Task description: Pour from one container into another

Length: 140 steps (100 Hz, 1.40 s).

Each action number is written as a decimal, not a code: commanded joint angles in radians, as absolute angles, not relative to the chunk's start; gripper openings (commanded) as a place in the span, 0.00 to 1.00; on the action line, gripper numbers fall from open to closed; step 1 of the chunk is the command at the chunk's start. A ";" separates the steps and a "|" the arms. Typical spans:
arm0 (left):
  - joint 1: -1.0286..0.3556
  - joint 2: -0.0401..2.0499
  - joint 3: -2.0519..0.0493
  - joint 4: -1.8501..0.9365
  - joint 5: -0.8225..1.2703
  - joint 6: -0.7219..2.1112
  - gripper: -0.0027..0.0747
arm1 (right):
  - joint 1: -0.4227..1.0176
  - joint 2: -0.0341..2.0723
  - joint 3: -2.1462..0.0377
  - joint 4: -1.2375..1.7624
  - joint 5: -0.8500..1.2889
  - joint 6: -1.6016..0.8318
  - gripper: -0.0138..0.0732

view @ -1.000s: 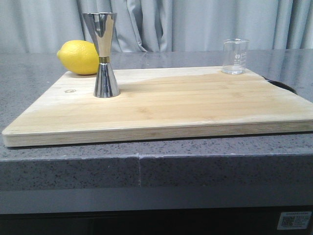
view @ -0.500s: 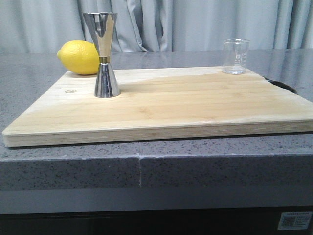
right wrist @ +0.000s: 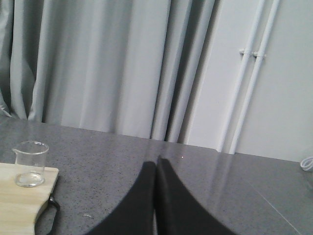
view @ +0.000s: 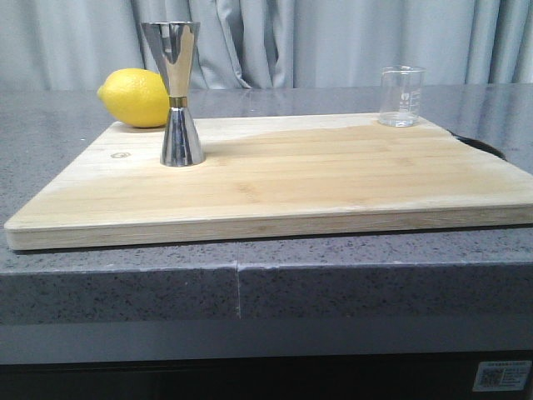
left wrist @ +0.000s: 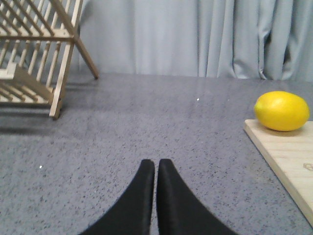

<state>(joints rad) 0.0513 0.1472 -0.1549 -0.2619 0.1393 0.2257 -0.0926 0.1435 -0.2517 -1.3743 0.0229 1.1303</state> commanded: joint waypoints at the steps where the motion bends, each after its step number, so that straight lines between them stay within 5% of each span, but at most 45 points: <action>1: 0.044 0.143 -0.148 -0.066 0.031 -0.017 0.01 | -0.097 0.154 -0.281 -1.379 0.008 1.131 0.08; 24: 0.044 0.076 0.008 -0.040 -0.211 -0.069 0.01 | -0.097 0.154 -0.281 -1.379 0.008 1.131 0.08; 140: 0.044 -0.028 0.033 0.104 -0.094 -0.102 0.01 | -0.097 0.154 -0.281 -1.379 0.008 1.131 0.08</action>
<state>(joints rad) 0.0513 -0.0060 0.0042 0.0985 -0.0407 -0.0903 -0.0926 0.1435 -0.2517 -1.3743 0.0223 1.1303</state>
